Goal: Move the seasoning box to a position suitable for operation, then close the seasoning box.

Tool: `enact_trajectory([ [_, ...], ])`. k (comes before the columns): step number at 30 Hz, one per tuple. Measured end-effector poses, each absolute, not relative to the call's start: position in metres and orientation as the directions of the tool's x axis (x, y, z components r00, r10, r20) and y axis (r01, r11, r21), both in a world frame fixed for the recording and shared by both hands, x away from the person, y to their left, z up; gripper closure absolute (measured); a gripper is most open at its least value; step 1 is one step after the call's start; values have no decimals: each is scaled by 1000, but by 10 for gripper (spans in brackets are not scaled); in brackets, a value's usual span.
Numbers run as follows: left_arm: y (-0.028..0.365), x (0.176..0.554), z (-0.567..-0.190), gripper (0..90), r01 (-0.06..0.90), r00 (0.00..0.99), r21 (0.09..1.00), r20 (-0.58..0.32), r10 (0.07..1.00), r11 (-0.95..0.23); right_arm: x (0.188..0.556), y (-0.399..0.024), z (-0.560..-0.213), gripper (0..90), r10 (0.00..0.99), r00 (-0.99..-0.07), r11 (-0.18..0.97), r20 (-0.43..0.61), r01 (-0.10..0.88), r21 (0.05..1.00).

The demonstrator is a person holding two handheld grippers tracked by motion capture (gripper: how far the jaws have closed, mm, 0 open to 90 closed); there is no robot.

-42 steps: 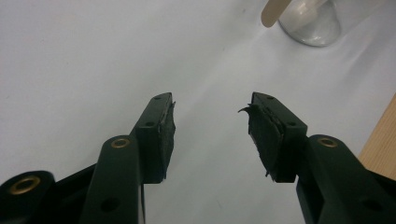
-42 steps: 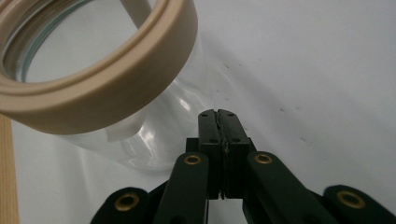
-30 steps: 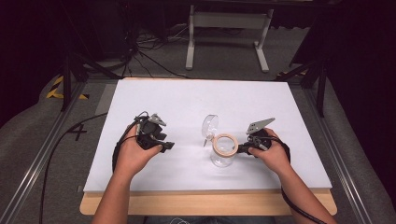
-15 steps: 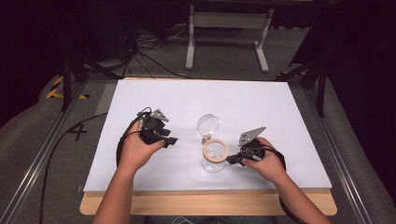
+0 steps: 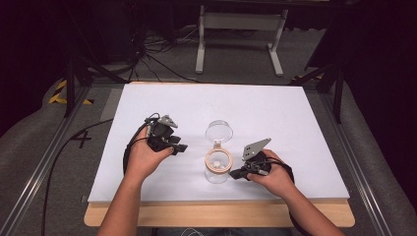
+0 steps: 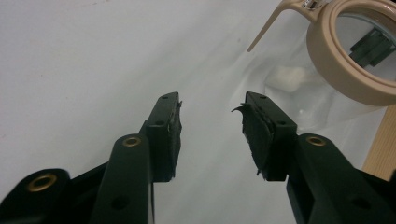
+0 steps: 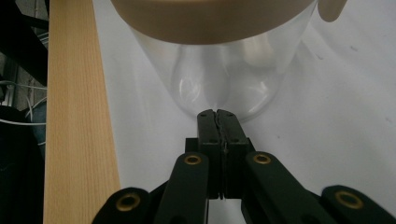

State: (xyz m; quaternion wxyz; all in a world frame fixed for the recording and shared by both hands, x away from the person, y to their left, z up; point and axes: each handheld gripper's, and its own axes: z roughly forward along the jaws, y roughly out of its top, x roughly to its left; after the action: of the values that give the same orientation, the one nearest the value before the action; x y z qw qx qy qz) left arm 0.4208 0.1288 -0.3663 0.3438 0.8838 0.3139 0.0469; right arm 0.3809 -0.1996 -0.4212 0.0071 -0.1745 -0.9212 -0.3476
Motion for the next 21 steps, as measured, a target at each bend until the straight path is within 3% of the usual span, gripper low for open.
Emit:
enact_trajectory([
  [5,128,420,-366,648,528,798,633,-141,586,-566,378,-203,-411,900,315,-938,688,147,332,645],
  [13,123,421,-362,845,513,820,645,-171,547,-567,371,-212,-379,900,334,-934,629,125,320,708],
  [21,112,423,-352,897,474,828,705,-152,540,-528,370,-211,-359,900,336,-934,550,120,298,780],
])
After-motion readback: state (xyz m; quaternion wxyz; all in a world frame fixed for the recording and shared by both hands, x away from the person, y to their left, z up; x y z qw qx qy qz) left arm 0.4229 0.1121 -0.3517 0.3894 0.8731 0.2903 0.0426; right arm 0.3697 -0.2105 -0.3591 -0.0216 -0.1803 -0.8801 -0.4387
